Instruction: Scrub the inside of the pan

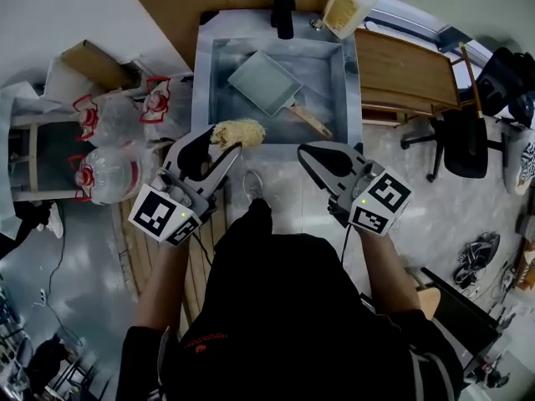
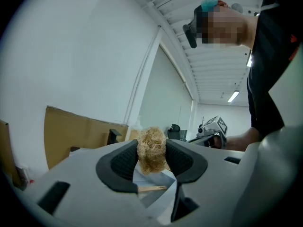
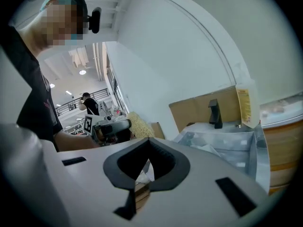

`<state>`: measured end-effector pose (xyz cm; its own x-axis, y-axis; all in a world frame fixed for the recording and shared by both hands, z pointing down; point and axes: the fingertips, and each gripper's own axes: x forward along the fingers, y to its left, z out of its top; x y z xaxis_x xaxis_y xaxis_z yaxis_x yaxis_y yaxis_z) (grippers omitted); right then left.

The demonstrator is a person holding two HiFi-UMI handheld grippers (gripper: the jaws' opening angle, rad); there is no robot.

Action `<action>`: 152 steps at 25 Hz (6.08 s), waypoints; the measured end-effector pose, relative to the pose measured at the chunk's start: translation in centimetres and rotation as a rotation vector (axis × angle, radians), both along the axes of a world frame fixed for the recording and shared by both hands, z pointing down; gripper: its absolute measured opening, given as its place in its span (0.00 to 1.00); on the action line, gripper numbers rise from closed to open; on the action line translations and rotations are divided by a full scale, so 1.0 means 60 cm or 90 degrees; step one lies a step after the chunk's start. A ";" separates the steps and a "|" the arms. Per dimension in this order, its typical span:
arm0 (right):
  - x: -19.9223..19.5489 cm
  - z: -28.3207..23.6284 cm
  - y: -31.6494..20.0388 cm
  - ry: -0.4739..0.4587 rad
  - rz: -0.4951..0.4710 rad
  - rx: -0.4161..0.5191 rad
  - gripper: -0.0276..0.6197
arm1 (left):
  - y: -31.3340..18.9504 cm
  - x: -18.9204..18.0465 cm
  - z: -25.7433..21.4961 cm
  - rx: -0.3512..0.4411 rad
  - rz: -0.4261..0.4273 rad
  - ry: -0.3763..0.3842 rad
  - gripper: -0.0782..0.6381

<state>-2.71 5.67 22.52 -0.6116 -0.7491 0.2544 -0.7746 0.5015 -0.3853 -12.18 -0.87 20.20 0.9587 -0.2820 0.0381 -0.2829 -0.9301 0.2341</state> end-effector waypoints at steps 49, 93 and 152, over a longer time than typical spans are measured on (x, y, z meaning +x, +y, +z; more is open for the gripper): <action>0.171 0.279 -0.258 -0.041 -0.137 -0.201 0.04 | -0.318 0.159 0.383 -0.126 -0.202 -0.213 0.36; 0.227 0.356 -0.230 -0.089 -0.107 -0.244 0.04 | -0.352 0.256 0.554 -0.147 -0.197 -0.356 0.36; 0.254 0.343 -0.195 -0.102 -0.095 -0.229 0.04 | -0.295 0.334 0.556 -0.148 -0.131 -0.351 0.36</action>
<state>12.55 -6.05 43.13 -0.7602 -0.5298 0.3761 -0.6191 0.4151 -0.6666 7.86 -18.56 53.57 0.7080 -0.3837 0.5929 -0.5870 -0.7865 0.1919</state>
